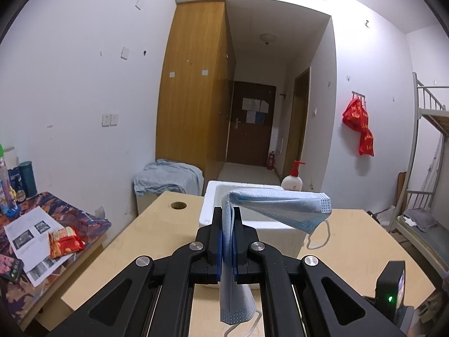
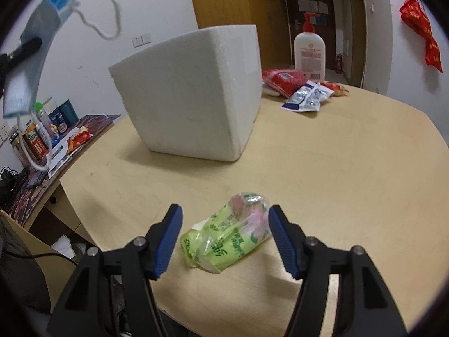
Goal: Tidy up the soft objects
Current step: 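Carry the mask over the box while the right gripper regrasps the snack bag, then open the left gripper over the box to drop the blue mask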
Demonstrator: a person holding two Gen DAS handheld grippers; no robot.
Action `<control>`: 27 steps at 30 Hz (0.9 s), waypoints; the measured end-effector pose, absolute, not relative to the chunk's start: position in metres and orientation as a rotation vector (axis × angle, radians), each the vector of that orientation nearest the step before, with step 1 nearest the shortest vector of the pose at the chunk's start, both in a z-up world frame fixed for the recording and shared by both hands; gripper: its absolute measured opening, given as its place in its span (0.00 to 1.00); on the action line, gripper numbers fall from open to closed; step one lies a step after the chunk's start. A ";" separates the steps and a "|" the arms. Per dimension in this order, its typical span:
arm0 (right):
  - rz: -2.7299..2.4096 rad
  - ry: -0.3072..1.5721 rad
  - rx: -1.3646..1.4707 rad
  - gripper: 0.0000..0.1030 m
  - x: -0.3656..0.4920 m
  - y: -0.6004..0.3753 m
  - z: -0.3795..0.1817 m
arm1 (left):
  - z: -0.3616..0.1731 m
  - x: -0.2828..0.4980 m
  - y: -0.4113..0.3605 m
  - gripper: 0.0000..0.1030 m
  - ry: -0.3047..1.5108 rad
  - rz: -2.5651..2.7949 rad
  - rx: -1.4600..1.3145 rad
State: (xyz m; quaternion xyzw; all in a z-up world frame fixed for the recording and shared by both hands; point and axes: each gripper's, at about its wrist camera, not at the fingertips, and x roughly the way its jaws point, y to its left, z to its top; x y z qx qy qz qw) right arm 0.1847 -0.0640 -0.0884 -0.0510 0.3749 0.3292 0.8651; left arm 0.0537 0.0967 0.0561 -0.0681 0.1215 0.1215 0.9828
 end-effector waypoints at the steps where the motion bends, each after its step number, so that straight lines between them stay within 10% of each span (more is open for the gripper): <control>1: 0.691 0.787 -0.107 0.66 0.186 -0.063 -0.089 | 0.058 0.055 0.097 0.05 0.243 0.242 -0.137; 27: 0.671 0.864 -0.143 0.66 0.206 -0.052 -0.107 | 0.094 0.133 0.112 0.05 0.279 0.182 -0.120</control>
